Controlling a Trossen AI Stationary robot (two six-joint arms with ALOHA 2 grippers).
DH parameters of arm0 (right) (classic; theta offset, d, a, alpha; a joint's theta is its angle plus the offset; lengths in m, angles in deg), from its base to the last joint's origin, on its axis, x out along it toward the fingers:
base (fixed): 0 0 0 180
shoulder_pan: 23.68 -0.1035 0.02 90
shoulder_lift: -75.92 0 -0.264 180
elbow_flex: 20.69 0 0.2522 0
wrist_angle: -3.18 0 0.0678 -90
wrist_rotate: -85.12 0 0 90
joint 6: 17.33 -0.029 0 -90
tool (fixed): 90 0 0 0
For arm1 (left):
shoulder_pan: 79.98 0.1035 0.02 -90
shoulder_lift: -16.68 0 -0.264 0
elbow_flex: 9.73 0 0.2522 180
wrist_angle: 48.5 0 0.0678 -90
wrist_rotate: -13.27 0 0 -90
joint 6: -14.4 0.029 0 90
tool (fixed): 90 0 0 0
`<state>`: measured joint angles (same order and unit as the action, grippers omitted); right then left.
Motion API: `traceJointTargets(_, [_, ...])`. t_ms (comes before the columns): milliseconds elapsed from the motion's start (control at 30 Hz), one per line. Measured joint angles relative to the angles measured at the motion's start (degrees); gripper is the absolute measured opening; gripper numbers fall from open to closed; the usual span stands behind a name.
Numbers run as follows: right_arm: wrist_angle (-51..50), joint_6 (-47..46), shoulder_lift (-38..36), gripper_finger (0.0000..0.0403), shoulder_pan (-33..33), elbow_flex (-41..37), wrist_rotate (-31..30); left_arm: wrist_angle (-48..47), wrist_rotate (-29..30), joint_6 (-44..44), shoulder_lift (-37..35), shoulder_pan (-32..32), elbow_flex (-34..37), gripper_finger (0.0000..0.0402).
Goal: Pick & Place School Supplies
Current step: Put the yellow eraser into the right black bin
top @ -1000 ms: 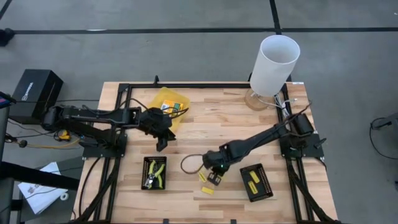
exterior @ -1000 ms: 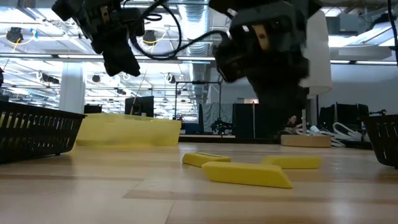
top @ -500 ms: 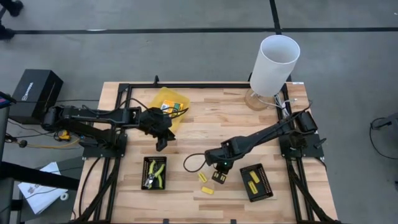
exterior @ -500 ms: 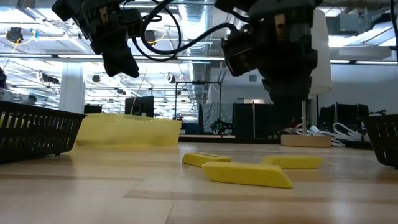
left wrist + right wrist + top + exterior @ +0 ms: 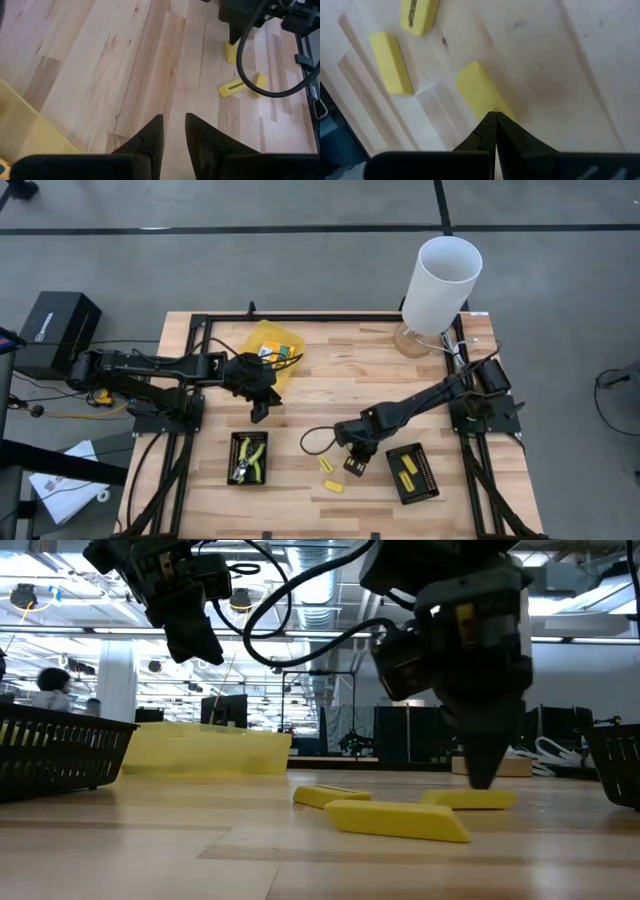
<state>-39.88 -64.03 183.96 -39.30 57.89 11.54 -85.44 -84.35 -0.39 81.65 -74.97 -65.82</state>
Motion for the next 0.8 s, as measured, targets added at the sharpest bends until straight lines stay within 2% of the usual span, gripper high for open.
traceJointTargets(300, [1.68, 2.09, 0.0, 0.0, 2.0, 0.0, -0.11, -0.35, 0.0, -0.02, 0.0, 0.0, 0.0, 0.0076])
traceJointTargets(800, [4.6, 2.73, 0.0, 0.0, 1.58, 0.0, 1.97, -0.79, 0.0, -0.02, 0.0, 0.0, 0.0, 0.0076])
